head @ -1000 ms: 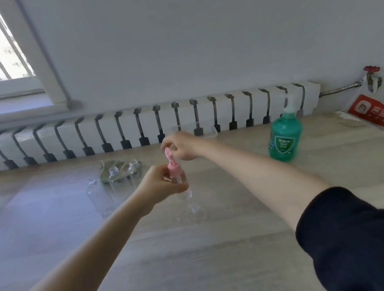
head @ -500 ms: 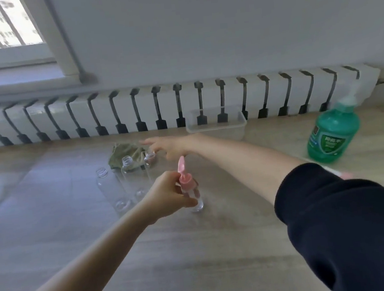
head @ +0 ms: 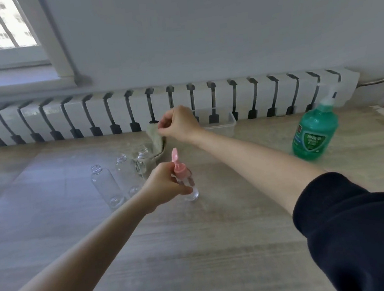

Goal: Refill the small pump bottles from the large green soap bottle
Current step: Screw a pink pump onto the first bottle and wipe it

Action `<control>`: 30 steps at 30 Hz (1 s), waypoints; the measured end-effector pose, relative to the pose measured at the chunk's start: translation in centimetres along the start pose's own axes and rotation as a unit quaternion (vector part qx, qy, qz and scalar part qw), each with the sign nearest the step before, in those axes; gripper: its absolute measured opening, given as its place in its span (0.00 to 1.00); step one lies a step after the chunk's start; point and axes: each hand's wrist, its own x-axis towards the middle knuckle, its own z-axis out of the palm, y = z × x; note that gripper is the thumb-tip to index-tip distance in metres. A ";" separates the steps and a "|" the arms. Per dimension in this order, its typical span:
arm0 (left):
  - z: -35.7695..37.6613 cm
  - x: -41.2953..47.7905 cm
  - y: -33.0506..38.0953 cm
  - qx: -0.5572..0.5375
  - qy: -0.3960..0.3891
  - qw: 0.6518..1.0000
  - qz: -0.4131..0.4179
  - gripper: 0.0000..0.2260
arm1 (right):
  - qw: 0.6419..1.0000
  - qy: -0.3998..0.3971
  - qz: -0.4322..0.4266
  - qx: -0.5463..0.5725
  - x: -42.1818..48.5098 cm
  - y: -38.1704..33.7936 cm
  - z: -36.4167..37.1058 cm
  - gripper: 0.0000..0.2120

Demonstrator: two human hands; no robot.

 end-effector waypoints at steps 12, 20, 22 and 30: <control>0.3 -1.2 0.9 -0.019 0.028 0.999 -0.008 0.08 | 0.916 -0.333 0.060 -0.214 -4.1 1.0 0.1 0.23; 0.3 -0.7 1.7 -0.024 0.035 0.999 -0.009 0.10 | 0.917 -0.273 0.037 -0.288 -4.9 2.0 0.6 0.06; 0.3 -1.0 2.2 -0.030 0.050 0.998 -0.012 0.12 | 0.918 -0.287 0.038 -0.273 -5.8 2.1 -0.1 0.05; 0.3 -1.9 3.9 -0.045 0.057 0.997 -0.004 0.13 | 0.912 -0.272 0.123 -0.283 -9.9 2.7 -3.0 0.13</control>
